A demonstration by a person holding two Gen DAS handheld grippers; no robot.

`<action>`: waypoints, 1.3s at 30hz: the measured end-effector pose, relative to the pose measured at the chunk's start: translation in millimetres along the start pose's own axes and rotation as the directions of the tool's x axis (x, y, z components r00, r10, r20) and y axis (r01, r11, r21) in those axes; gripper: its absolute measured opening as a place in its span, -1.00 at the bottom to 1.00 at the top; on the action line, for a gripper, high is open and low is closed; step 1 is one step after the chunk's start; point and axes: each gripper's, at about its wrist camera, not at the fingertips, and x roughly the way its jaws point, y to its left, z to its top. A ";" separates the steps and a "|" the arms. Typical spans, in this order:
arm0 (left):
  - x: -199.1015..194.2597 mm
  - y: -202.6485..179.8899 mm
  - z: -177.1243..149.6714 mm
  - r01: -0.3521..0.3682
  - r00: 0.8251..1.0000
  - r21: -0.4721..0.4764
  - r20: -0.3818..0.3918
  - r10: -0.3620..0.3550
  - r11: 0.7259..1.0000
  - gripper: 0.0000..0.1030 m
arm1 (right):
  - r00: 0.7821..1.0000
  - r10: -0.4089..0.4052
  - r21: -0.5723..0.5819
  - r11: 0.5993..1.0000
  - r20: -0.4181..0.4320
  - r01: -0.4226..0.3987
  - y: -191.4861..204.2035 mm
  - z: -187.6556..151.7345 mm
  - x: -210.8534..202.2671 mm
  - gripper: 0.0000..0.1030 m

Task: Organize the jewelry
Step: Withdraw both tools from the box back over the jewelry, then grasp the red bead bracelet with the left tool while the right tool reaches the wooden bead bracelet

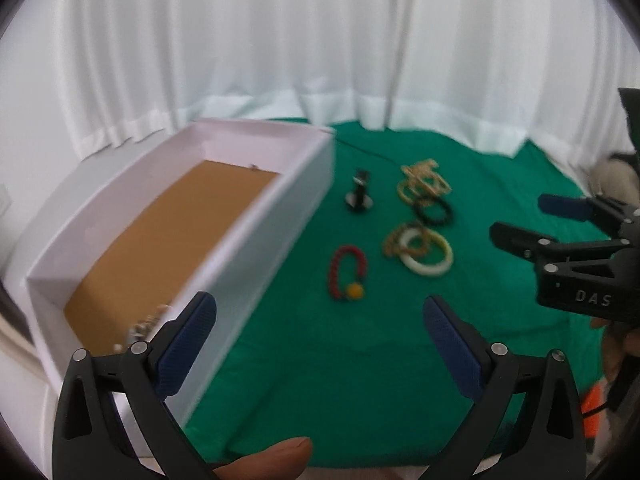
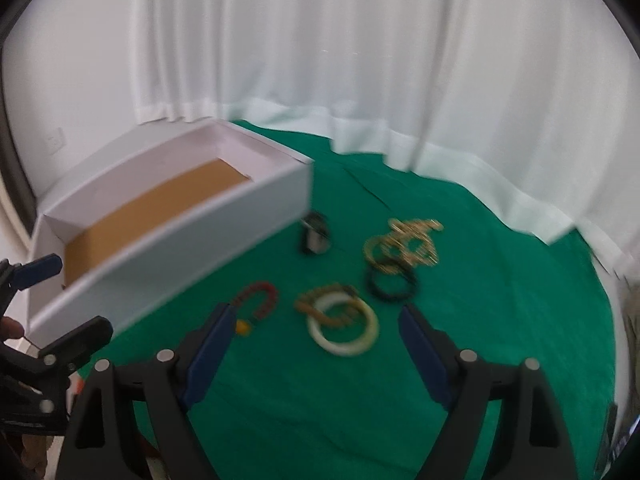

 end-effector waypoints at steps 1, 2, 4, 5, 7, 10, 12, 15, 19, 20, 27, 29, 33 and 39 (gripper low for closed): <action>1.0 -6.8 -3.2 0.007 1.000 0.012 -0.011 -0.007 1.000 0.99 | 1.000 -0.018 0.008 1.000 -0.010 0.018 -7.6 -11.0 -2.2 0.65; 3.1 -12.9 -6.9 0.017 0.999 0.023 -0.027 -0.017 1.000 0.99 | 0.999 -0.033 0.016 0.999 -0.024 0.033 -13.8 -21.4 -3.8 0.65; 9.2 -22.7 -13.6 0.043 0.997 0.037 -0.068 -0.040 0.998 0.99 | 0.998 -0.043 0.033 0.998 -0.049 0.044 -23.4 -37.5 -5.8 0.65; 10.1 -26.5 -16.1 0.051 0.996 0.039 -0.081 -0.047 0.998 0.99 | 0.997 -0.041 0.046 0.998 -0.058 0.044 -30.3 -47.1 -7.5 0.65; 15.4 -34.5 -19.9 0.060 0.992 0.041 -0.112 -0.055 0.997 0.99 | 0.997 -0.036 0.074 0.996 -0.065 0.041 -40.3 -64.0 -11.4 0.65; 18.0 -38.2 -25.4 0.043 0.990 0.023 -0.138 -0.039 0.999 0.99 | 0.997 -0.038 0.102 0.994 -0.067 0.045 -49.8 -83.6 -19.6 0.65; 18.3 -39.8 -28.3 0.035 0.989 0.020 -0.143 -0.032 0.999 0.99 | 0.996 -0.062 0.119 0.991 -0.059 0.068 -54.6 -92.7 -26.7 0.65; 19.1 -41.8 -30.5 0.032 0.989 0.031 -0.147 -0.027 0.999 0.99 | 0.995 -0.084 0.118 0.989 -0.050 0.090 -59.3 -99.3 -32.6 0.65; 20.3 -44.1 -35.2 0.050 0.987 0.051 -0.154 -0.042 0.997 0.99 | 0.993 -0.110 0.123 0.986 -0.049 0.116 -68.8 -110.0 -38.1 0.65; 19.7 -43.2 -36.3 0.055 0.987 0.052 -0.151 -0.047 0.997 0.99 | 0.992 -0.114 0.133 0.984 -0.049 0.120 -71.6 -113.0 -38.9 0.65; 31.1 -24.6 -49.3 0.065 0.982 0.014 -0.177 -0.062 0.998 0.99 | 0.990 -0.084 0.204 0.973 -0.117 0.107 -83.5 -135.9 -23.1 0.65; 37.2 -21.7 -49.1 0.059 0.981 0.009 -0.186 -0.057 0.998 0.99 | 0.989 -0.049 0.221 0.972 -0.138 0.079 -82.2 -139.8 -16.2 0.65; 52.2 -13.7 -42.7 0.078 0.978 -0.030 -0.194 -0.083 0.996 0.99 | 0.990 -0.009 0.211 0.977 -0.139 0.039 -73.9 -140.6 -12.4 0.65; 86.2 -13.3 -19.4 0.078 0.981 -0.036 -0.174 -0.083 0.996 0.96 | 0.990 0.019 0.203 0.979 -0.142 0.011 -68.6 -139.3 -8.1 0.65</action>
